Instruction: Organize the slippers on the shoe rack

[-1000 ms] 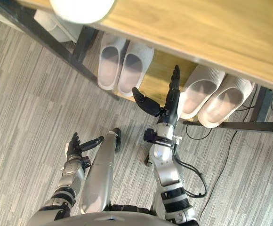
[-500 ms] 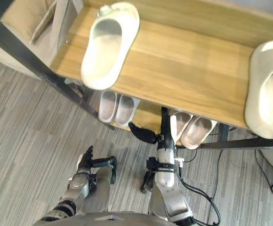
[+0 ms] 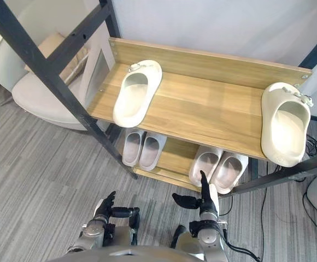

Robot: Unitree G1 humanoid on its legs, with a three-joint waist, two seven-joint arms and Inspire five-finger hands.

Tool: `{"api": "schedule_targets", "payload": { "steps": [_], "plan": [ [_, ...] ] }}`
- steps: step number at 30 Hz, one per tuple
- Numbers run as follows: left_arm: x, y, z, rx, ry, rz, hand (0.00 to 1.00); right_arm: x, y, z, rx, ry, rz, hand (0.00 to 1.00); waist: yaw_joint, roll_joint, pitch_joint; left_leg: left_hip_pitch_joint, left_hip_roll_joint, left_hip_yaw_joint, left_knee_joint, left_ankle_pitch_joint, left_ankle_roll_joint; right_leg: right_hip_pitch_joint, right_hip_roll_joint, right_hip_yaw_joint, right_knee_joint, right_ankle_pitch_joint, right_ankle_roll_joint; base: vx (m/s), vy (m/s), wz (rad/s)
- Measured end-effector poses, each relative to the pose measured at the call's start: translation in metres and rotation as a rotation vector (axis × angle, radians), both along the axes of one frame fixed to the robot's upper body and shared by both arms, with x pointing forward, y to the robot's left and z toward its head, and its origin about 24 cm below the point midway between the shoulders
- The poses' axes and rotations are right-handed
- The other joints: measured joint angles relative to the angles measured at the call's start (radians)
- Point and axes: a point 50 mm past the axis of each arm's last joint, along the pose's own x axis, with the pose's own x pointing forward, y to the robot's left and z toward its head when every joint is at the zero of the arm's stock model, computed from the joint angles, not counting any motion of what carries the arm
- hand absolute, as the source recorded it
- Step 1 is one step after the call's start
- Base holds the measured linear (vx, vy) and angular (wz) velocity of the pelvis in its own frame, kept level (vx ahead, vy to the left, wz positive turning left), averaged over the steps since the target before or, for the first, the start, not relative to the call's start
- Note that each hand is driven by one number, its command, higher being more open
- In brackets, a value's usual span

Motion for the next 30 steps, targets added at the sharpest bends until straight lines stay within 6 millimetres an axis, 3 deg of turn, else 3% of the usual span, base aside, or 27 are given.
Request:
{"api": "schedule_targets", "payload": {
  "steps": [8, 15, 19, 25, 30],
  "plan": [
    [-0.008, -0.002, -0.002, 0.017, 0.016, -0.067, 1.00, -0.024, -0.004, -0.018, 0.076, 0.113, -0.080, 1.00, -0.015, 0.007, -0.023, 0.053, 0.001, 0.002, -0.067, 0.029, 0.003, 0.052, 0.019, 0.004, -0.082, 0.049, 0.002, -0.06, 0.020, -0.02],
    [-0.009, -0.026, 0.010, -0.027, -0.067, -0.247, 1.00, -0.035, -0.009, -0.027, 0.130, 0.163, -0.179, 1.00, -0.022, 0.010, -0.040, 0.099, 0.000, 0.022, -0.098, 0.037, 0.011, 0.101, 0.032, 0.021, -0.152, 0.081, 0.004, 0.00, 0.009, -0.08],
    [-0.002, -0.057, 0.034, -0.151, -0.190, -0.388, 1.00, -0.038, -0.015, -0.031, 0.140, 0.185, -0.205, 1.00, -0.022, 0.012, -0.053, 0.110, -0.002, 0.019, -0.108, 0.037, 0.011, 0.117, 0.033, 0.015, -0.165, 0.080, 0.005, 0.03, -0.001, 0.03],
    [0.010, -0.109, 0.096, -0.501, -0.425, -0.571, 1.00, -0.042, -0.029, -0.037, 0.167, 0.224, -0.250, 1.00, -0.025, 0.030, -0.072, 0.138, -0.006, 0.018, -0.110, 0.030, 0.021, 0.152, 0.038, 0.011, -0.180, 0.077, 0.004, 0.00, 0.000, 0.00],
    [0.018, -0.126, 0.139, -0.694, -0.571, -0.557, 1.00, -0.047, -0.037, -0.039, 0.163, 0.243, -0.262, 1.00, -0.026, 0.042, -0.088, 0.153, -0.003, 0.016, -0.113, 0.028, 0.020, 0.166, 0.041, 0.008, -0.179, 0.073, 0.002, 0.00, 0.000, 0.00]
  ]
}}
